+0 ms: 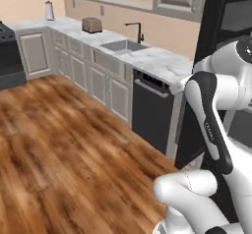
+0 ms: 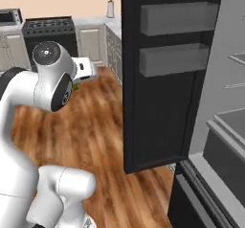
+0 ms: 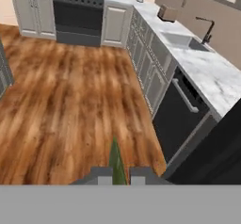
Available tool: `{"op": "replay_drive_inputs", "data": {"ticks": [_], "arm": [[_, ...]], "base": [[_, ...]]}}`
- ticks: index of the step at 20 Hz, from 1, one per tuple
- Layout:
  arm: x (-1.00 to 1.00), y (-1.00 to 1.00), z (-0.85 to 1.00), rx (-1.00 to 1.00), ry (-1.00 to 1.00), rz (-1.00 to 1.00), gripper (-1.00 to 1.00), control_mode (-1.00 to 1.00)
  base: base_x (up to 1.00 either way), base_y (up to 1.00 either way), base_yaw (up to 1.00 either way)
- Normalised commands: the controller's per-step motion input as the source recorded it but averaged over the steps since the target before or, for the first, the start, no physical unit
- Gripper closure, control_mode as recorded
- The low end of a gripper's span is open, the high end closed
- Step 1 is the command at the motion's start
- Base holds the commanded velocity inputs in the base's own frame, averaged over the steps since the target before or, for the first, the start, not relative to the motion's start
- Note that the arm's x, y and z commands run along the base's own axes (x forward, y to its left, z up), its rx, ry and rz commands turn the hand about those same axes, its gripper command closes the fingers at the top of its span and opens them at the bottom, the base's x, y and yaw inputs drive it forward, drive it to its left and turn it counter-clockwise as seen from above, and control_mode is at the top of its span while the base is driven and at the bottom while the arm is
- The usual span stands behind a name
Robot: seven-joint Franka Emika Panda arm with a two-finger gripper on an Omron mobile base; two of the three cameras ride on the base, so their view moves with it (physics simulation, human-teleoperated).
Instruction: Grab the lemon and lemon wedge from the fridge, place them in the blender, close the lid, and turn on the blender to create a marinade.
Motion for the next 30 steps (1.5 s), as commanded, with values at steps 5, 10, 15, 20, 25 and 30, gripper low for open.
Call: {"op": "replay_drive_inputs", "data": {"ticks": [5, 10, 15, 20, 25, 30], "arm": [[0.00, 0.00, 0.00, 0.00, 0.00, 0.00, 1.00, 1.00], [0.00, 0.00, 0.00, 0.00, 0.00, 0.00, 1.00, 1.00], [0.00, 0.00, 0.00, 0.00, 0.00, 0.00, 1.00, 1.00], [0.00, 0.00, 0.00, 0.00, 0.00, 0.00, 1.00, 1.00], [0.00, 0.00, 0.00, 0.00, 0.00, 0.00, 1.00, 1.00], [0.00, 0.00, 0.00, 0.00, 0.00, 0.00, 1.00, 1.00]], "base": [[0.00, 0.03, 0.77], [0.02, 0.00, 0.75], [0.26, 0.00, 0.70], [0.44, 0.03, 0.65], [0.79, 0.00, 0.54], [0.95, 0.00, 0.48]]}}
